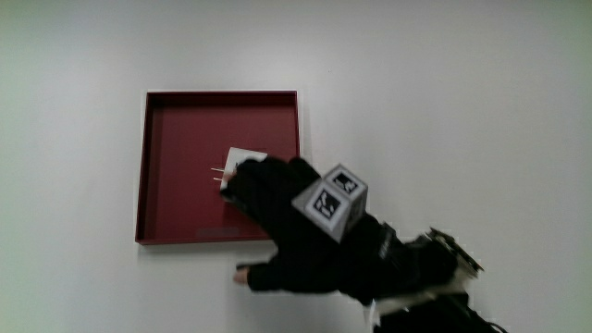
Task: Place socket
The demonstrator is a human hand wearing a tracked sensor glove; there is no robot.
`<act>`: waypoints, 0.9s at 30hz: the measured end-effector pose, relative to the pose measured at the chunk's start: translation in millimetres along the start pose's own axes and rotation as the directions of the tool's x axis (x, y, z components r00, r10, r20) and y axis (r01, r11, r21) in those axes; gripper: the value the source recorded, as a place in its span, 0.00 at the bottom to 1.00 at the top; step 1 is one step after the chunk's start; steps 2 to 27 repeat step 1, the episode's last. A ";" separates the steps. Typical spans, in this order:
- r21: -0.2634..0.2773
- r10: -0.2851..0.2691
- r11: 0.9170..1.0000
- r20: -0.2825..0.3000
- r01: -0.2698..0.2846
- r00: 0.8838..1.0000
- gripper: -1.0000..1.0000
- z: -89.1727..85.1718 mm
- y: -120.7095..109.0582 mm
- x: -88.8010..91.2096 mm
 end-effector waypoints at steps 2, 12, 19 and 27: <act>-0.005 0.062 0.998 -0.013 -0.062 0.998 0.00 -7.1 -1.9 0.7; -0.005 0.062 0.998 -0.013 -0.062 0.998 0.00 -7.1 -1.9 0.7; -0.005 0.062 0.998 -0.013 -0.062 0.998 0.00 -7.1 -1.9 0.7; -0.005 0.062 0.998 -0.013 -0.062 0.998 0.00 -7.1 -1.9 0.7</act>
